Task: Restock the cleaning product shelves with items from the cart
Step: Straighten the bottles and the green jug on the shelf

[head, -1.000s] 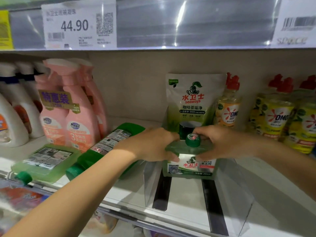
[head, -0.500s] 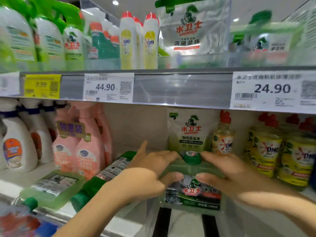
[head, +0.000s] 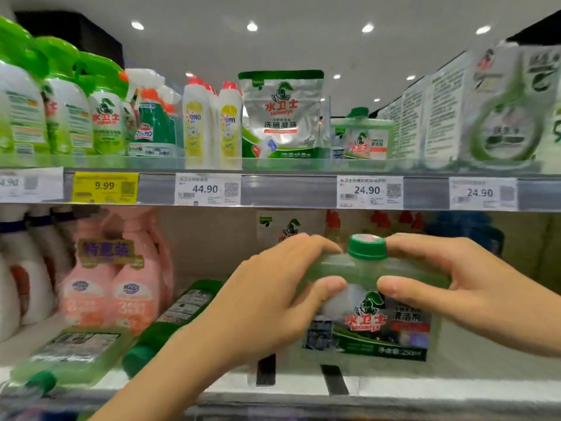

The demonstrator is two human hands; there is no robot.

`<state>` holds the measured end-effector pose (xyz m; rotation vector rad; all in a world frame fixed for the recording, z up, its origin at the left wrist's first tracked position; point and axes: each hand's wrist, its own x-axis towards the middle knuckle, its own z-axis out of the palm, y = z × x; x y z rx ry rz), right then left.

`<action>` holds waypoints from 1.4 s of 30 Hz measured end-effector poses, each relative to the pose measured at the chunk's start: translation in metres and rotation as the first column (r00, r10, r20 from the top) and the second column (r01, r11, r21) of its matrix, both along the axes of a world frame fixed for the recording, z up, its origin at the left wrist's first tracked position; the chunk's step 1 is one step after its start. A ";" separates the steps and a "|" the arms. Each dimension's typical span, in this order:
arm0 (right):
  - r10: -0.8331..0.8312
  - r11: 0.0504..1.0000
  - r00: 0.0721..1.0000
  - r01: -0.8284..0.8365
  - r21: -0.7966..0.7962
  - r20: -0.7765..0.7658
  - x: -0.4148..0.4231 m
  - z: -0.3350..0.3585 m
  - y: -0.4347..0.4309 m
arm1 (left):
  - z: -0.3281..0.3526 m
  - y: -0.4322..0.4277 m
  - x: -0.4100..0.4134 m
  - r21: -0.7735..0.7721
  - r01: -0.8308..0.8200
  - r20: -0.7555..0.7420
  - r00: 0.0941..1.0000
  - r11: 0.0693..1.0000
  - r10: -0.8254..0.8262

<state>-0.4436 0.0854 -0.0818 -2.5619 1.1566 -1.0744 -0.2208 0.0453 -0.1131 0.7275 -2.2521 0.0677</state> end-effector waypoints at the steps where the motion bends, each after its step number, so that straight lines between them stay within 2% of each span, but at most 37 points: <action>1: 0.014 0.999 0.998 -0.015 0.035 0.054 -0.004 0.008 0.008 | 0.007 0.004 -0.006 -0.024 0.017 -0.038 0.999 1.000 -0.018; 3: 0.010 0.995 0.986 -0.026 0.096 0.164 -0.014 0.027 0.020 | 0.025 0.011 -0.020 -0.078 0.034 -0.106 0.994 0.996 -0.042; 6: -0.050 0.999 0.974 0.045 0.029 0.222 -0.028 0.063 0.030 | 0.063 0.016 -0.039 -0.177 0.024 -0.195 0.979 0.984 -0.059; 10: 0.020 1.000 0.943 -0.023 0.006 0.333 -0.041 0.115 0.023 | 0.121 0.016 -0.065 -0.315 -0.097 -0.337 0.941 0.944 -0.016; 13: 0.042 0.999 0.931 -0.033 -0.030 0.362 -0.043 0.149 0.004 | 0.154 0.006 -0.080 -0.377 -0.242 -0.267 0.953 0.894 0.145; 16: -0.015 0.996 0.949 0.042 -0.080 0.313 -0.045 0.164 -0.026 | 0.169 -0.012 -0.092 -0.418 -0.417 -0.217 0.908 0.807 0.357; 19: -0.062 0.990 0.959 0.094 -0.103 0.276 -0.045 0.158 -0.058 | 0.172 -0.032 -0.104 -0.422 -0.465 -0.223 0.885 0.778 0.409; 22: -0.080 0.994 0.957 0.099 -0.054 0.281 -0.046 0.153 -0.078 | 0.165 -0.047 -0.110 -0.358 -0.463 -0.143 0.885 0.811 0.442; 28: -0.136 0.990 0.986 0.132 0.042 0.097 -0.053 0.146 -0.096 | 0.147 -0.072 -0.113 -0.312 -0.478 -0.031 0.869 0.821 0.493; 29: -0.208 0.978 0.978 0.207 -0.026 -0.018 -0.053 0.147 -0.098 | 0.144 -0.076 -0.114 -0.305 -0.482 -0.021 0.865 0.821 0.501; 31: -0.430 0.893 0.854 0.352 -0.282 -0.294 -0.055 0.151 -0.103 | 0.133 -0.081 -0.117 -0.290 -0.490 0.006 0.858 0.822 0.514; 33: -0.539 0.827 0.741 0.375 -0.418 -0.401 -0.053 0.155 -0.107 | 0.122 -0.086 -0.121 -0.284 -0.504 0.018 0.848 0.816 0.530; 39: -0.565 0.811 0.725 0.401 -0.427 -0.393 -0.049 0.153 -0.138 | 0.112 -0.101 -0.123 -0.310 -0.536 0.004 0.825 0.785 0.565; 42: -0.599 0.788 0.709 0.436 -0.435 -0.373 -0.047 0.151 -0.158 | 0.112 -0.100 -0.124 -0.319 -0.529 0.045 0.820 0.787 0.570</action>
